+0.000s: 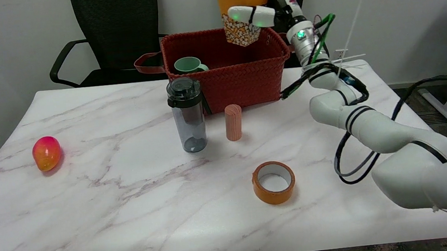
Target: Place the popcorn box into the brown storage basket.
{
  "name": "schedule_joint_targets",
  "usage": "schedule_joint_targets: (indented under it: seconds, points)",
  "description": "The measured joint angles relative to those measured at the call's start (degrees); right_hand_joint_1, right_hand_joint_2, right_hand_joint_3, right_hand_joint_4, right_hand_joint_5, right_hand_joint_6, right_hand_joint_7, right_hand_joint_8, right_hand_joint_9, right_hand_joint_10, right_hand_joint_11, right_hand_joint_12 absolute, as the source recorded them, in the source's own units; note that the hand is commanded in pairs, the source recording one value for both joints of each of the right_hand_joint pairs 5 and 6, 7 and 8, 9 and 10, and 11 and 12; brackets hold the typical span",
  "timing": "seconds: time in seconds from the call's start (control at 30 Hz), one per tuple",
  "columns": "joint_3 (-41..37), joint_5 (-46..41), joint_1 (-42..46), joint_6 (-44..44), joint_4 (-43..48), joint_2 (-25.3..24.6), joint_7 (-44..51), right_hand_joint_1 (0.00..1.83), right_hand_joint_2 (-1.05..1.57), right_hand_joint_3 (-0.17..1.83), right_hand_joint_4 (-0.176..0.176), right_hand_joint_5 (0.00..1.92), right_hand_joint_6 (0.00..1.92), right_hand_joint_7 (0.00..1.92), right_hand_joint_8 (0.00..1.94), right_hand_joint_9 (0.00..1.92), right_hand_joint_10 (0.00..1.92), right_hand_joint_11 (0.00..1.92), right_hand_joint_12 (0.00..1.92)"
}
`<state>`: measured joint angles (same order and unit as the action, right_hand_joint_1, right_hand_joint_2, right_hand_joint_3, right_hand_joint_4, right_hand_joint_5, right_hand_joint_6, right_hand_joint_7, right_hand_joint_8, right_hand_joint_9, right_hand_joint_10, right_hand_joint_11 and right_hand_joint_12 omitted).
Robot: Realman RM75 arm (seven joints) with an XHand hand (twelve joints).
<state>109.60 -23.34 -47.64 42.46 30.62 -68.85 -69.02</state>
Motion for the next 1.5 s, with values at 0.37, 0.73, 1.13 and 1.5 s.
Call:
schedule_joint_targets:
  seconds: [0.37, 0.73, 1.13, 1.5]
  points:
    - [0.74, 7.07, -5.12, -2.12, -4.87, -4.38, 1.86, 0.86, 0.69, -0.17, 0.0, 0.38, 0.38, 0.8, 0.8, 0.73, 0.73, 0.85, 0.85]
    - [0.54, 11.13, -7.81, -5.53, -7.5, -7.5, 7.39, 0.82, 0.77, -0.17, 0.0, 0.37, 0.37, 0.8, 0.8, 0.72, 0.72, 0.79, 0.79]
    - [0.04, 11.23, -9.15, -8.42, -10.06, -9.72, 13.54, 0.8, 0.81, -0.17, 0.0, 0.35, 0.35, 0.79, 0.79, 0.72, 0.72, 0.78, 0.78]
    - [-0.12, 11.21, -9.32, -9.96, -11.3, -10.56, 16.43, 0.78, 0.76, -0.17, 0.0, 0.32, 0.32, 0.68, 0.68, 0.63, 0.63, 0.67, 0.67]
